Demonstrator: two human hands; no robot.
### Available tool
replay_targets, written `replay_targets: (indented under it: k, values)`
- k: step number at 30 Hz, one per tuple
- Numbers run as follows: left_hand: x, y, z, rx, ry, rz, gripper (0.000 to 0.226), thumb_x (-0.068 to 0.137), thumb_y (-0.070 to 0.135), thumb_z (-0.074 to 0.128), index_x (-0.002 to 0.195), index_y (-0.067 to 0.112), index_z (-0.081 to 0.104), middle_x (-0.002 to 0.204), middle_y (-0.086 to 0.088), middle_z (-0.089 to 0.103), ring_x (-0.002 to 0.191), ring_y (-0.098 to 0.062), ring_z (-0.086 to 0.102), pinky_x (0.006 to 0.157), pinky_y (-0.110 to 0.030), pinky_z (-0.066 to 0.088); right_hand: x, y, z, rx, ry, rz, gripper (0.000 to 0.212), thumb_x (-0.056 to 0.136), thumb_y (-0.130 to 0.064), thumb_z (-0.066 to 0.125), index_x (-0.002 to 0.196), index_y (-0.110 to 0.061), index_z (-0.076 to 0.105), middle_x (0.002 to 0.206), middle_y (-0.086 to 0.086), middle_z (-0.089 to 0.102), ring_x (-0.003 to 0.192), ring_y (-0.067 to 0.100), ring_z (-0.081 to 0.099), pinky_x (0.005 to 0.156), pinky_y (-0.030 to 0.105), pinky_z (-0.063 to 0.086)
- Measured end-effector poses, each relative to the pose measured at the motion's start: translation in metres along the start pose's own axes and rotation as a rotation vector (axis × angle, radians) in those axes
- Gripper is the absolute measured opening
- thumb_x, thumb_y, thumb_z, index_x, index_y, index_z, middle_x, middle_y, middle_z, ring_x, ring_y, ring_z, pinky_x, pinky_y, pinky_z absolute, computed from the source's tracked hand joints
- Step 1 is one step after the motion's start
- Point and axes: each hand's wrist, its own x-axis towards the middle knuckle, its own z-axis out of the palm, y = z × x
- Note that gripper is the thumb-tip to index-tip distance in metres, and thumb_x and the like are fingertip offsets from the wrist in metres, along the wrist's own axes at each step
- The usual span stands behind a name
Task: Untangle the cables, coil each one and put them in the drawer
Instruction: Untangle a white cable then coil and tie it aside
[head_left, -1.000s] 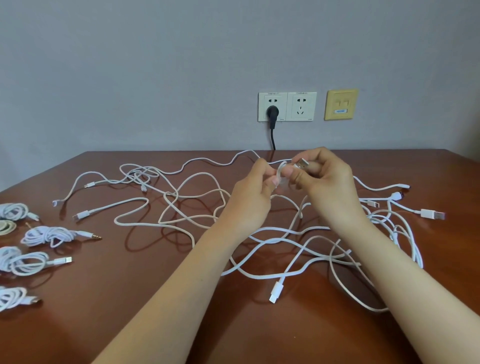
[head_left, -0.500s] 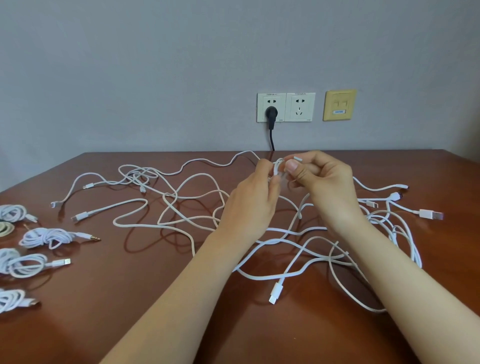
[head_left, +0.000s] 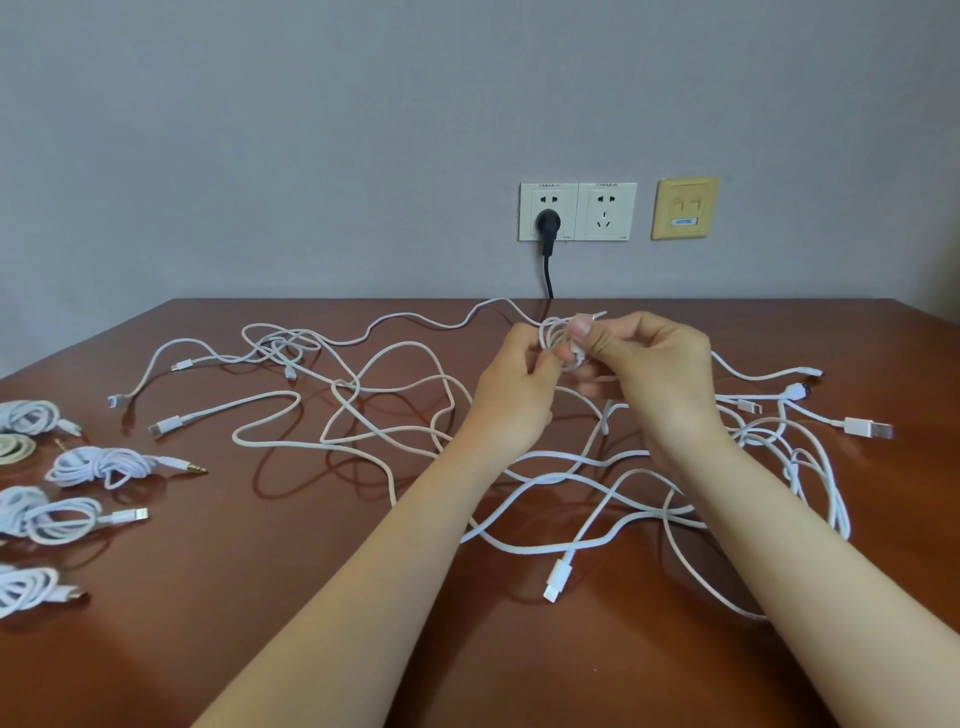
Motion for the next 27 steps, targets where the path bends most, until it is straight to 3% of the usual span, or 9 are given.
replay_targets:
  k: [4, 7, 12, 19, 27]
  values:
    - [0.001, -0.004, -0.004, -0.046, 0.006, -0.086, 0.018, 0.098, 0.014, 0.035, 0.083, 0.016, 0.044, 0.069, 0.000, 0.042, 0.045, -0.012, 0.031, 0.032, -0.012, 0.026, 0.002, 0.006, 0.001, 0.013, -0.038, 0.120, 0.017, 0.083, -0.010, 0.066, 0.066, -0.007, 0.063, 0.049, -0.004, 0.063, 0.047, 0.006, 0.059, 0.053, 0.017, 0.055]
    - [0.003, -0.007, -0.006, 0.007, 0.015, -0.090, 0.011, 0.099, 0.015, 0.034, 0.095, 0.011, 0.043, 0.066, 0.000, 0.039, 0.045, -0.012, 0.033, 0.034, -0.012, 0.028, 0.004, 0.009, 0.000, -0.004, -0.068, 0.165, 0.013, 0.086, -0.004, 0.062, 0.073, -0.005, 0.064, 0.060, 0.003, 0.065, 0.053, 0.008, 0.062, 0.058, 0.018, 0.056]
    - [0.006, -0.014, -0.003, 0.033, 0.029, -0.026, 0.014, 0.099, 0.016, 0.034, 0.086, 0.017, 0.040, 0.071, 0.000, 0.043, 0.044, -0.011, 0.035, 0.038, -0.017, 0.029, 0.005, 0.007, -0.002, -0.123, -0.089, 0.165, 0.006, 0.085, -0.002, 0.063, 0.083, 0.001, 0.068, 0.067, 0.010, 0.062, 0.047, 0.003, 0.059, 0.058, 0.018, 0.056]
    - [0.003, -0.012, -0.002, -0.047, -0.045, -0.007, 0.015, 0.100, 0.016, 0.037, 0.088, 0.025, 0.043, 0.084, -0.004, 0.053, 0.047, -0.010, 0.034, 0.035, -0.009, 0.028, 0.004, 0.009, -0.004, -0.266, -0.069, 0.169, 0.010, 0.081, -0.008, 0.069, 0.071, -0.010, 0.070, 0.060, 0.006, 0.063, 0.044, 0.003, 0.058, 0.051, 0.018, 0.053]
    - [0.003, -0.018, 0.000, -0.003, -0.111, 0.104, 0.022, 0.100, 0.016, 0.037, 0.086, 0.031, 0.040, 0.075, 0.005, 0.056, 0.036, -0.002, 0.035, 0.044, -0.019, 0.031, 0.009, 0.007, -0.010, -0.345, -0.040, 0.183, 0.009, 0.078, -0.010, 0.071, 0.070, -0.009, 0.070, 0.061, 0.008, 0.064, 0.052, 0.010, 0.059, 0.059, 0.025, 0.058]
